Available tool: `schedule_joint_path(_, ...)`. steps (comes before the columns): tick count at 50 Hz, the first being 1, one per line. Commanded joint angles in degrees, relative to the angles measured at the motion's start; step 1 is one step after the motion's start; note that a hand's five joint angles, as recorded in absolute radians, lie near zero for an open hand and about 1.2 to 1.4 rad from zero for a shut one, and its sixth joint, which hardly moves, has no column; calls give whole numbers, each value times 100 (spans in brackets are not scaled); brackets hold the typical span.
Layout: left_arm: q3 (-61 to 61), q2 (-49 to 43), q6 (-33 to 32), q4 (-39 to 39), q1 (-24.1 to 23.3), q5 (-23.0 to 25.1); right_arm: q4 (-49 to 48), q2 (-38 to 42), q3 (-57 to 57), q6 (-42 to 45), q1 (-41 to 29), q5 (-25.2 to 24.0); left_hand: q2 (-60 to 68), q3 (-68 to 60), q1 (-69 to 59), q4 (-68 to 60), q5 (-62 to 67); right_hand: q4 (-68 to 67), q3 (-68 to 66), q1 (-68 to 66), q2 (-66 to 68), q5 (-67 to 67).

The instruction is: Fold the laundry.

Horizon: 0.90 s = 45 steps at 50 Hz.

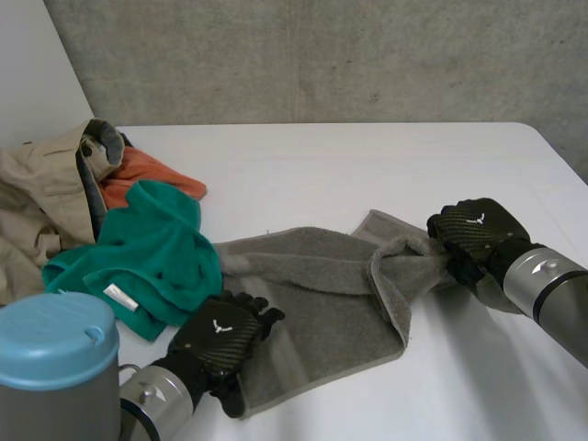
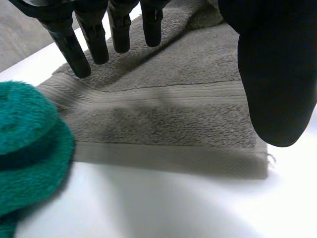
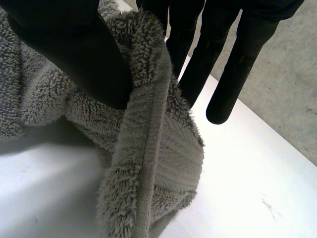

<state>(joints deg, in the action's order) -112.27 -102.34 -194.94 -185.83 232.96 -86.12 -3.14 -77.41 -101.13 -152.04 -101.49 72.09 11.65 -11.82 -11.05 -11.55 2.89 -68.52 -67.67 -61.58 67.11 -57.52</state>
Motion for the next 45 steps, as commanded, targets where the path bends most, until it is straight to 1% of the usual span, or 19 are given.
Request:
schedule_joint_path(1, 38, -322, 150, -216, -250, -37, -143, -2, -118, -10, -29, -2, 142, -126, -202, -152, 18, -1148, -1233, -1842, 1289, -1248)
schedule_joint_path(10, 135, -726, 132, -471, -418, -230, -214, 59, -170, -10, -91, 7, 277, -260, -337, -287, 153, -1148, -1233, -1842, 1289, -1248)
schedule_joint_path(20, 205, -972, 27, -796, -330, -292, -258, 59, -223, -10, -100, -2, 647, -630, -707, -657, 523, -1148, -1233, -1842, 1289, -1248)
schedule_joint_path(27, 302, -1183, -202, -902, -286, -292, -284, 59, -249, -10, -91, -11, 899, -882, -959, -909, 775, -1148, -1233, -1842, 1289, -1248)
schedule_joint_path(32, 416, -1297, -281, -920, -242, -292, -284, 50, -250, -10, -82, -11, 1353, -1336, -1413, -1363, 1229, -1148, -1233, -1842, 1289, -1248)
schedule_joint_path(41, 592, -1394, -465, -1148, -22, -309, -301, 33, -267, -18, -91, -20, 2395, -2379, -2455, -2405, 2271, -1148, -1233, -1842, 1289, -1248)
schedule_joint_path(45, 636, -1394, -553, -1280, 57, -318, -301, 15, -267, -19, -91, -20, 2614, -2597, -2674, -2624, 2490, -1148, -1233, -1842, 1289, -1248)
